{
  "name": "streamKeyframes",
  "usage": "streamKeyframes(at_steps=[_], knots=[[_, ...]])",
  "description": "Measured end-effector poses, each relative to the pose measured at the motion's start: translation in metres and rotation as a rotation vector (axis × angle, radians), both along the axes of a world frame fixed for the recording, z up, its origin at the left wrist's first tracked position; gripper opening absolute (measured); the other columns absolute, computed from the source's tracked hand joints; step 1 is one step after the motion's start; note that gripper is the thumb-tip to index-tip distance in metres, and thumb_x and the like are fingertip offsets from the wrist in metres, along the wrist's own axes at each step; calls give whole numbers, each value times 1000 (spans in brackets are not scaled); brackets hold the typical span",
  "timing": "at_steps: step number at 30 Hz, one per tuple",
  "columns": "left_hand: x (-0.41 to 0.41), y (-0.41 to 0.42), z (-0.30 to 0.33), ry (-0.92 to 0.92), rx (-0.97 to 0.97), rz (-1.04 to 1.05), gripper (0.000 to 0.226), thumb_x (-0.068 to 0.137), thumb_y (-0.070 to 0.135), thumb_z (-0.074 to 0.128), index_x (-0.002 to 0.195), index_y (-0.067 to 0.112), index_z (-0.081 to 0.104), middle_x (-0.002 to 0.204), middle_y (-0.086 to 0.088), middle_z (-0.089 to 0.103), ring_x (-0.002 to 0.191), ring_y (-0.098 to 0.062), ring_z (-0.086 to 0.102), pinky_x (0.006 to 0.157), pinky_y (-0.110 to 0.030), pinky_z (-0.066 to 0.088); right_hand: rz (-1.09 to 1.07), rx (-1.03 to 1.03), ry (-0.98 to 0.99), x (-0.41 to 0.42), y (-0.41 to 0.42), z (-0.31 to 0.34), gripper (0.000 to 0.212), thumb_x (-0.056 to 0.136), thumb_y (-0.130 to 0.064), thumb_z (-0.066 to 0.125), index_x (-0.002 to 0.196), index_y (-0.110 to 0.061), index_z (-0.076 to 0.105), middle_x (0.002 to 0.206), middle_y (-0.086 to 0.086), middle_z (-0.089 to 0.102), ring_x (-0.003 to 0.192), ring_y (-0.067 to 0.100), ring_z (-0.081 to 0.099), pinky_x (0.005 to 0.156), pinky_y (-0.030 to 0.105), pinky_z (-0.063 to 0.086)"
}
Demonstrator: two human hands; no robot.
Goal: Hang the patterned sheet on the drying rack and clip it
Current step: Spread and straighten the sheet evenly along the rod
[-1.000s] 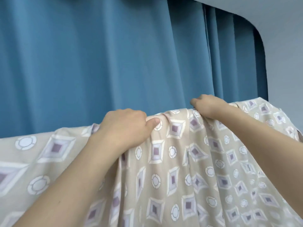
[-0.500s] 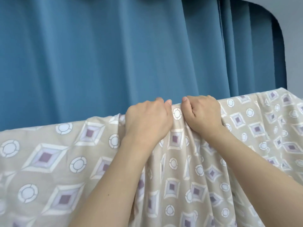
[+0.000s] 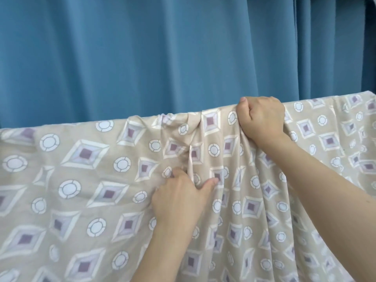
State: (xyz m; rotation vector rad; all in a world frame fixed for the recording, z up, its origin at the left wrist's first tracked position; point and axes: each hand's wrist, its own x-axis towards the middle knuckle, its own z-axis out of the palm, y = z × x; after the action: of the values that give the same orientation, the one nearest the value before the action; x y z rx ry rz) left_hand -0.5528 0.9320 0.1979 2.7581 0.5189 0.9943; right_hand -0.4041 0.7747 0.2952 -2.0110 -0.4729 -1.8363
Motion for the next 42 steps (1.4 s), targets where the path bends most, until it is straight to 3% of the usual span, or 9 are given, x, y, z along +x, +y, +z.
streamKeyframes(at_steps=[3, 9, 18, 20, 23, 26, 32, 37, 42], knots=[[8, 5, 6, 83, -74, -109, 49, 96, 54, 39, 101, 12, 62, 97, -9, 69, 95, -33, 63, 78, -36, 47, -6, 1, 23, -2, 1, 0, 40, 89, -26, 28, 52, -14, 27, 44, 1, 27, 44, 28, 28, 53, 32, 20], [-11, 1, 45, -314, -1104, -616, 20, 89, 18, 56, 83, 3, 69, 69, -17, 69, 62, -31, 69, 62, -48, 60, 48, 19, -1, -2, 0, 1, 39, 88, -23, 31, 50, -15, 24, 43, -2, 20, 42, 27, 25, 51, 30, 21], [5, 9, 167, -1054, -219, -460, 25, 86, 0, 37, 97, 9, 57, 112, -12, 53, 93, -11, 39, 88, -17, 29, 95, -106, 132, -11, -1, 7, 56, 90, -55, 4, 63, -18, 37, 56, -3, 45, 57, 23, 43, 51, 32, 20], [29, 26, 187, -866, -61, -301, 32, 87, 6, 38, 109, 12, 60, 121, -11, 49, 108, -23, 42, 95, -26, 30, 96, -109, 161, -9, -5, 8, 59, 88, -60, 2, 68, -18, 39, 57, -4, 46, 58, 23, 45, 52, 33, 20], [45, 56, 194, 107, 141, -86, 32, 92, 35, 42, 114, 22, 62, 124, -1, 58, 118, -28, 52, 103, -41, 39, 50, -126, 259, -7, -10, 12, 61, 87, -64, 7, 74, -20, 46, 60, -4, 54, 65, 26, 53, 55, 33, 29], [30, 57, 188, 721, -225, -201, 37, 88, 44, 54, 108, 18, 72, 98, 3, 75, 93, -21, 72, 87, -36, 54, 37, -178, 423, -9, -10, 21, 52, 94, -57, 22, 71, -19, 48, 66, -2, 59, 72, 26, 56, 58, 32, 33], [37, 56, 186, 579, -55, -223, 27, 85, 29, 53, 95, 14, 73, 97, 1, 75, 84, -20, 73, 76, -31, 53, 53, -208, 647, -15, -6, 36, 49, 98, -44, 27, 71, -14, 54, 79, 4, 61, 86, 30, 57, 70, 34, 39], [41, 51, 184, 493, -16, -238, 24, 86, 26, 45, 81, 17, 67, 94, -1, 71, 82, -21, 67, 72, -31, 49, 212, -127, 295, -40, 30, 16, 47, 96, -56, 26, 102, -20, 55, 94, -3, 58, 91, 24, 53, 83, 39, 34], [32, 53, 172, 81, 111, -127, 31, 89, 32, 37, 70, 12, 51, 74, -5, 57, 64, -23, 52, 57, -30, 35, 190, -299, 177, -52, 56, -4, 52, 90, -68, 28, 93, -19, 46, 75, -10, 46, 73, 23, 49, 77, 40, 35]])
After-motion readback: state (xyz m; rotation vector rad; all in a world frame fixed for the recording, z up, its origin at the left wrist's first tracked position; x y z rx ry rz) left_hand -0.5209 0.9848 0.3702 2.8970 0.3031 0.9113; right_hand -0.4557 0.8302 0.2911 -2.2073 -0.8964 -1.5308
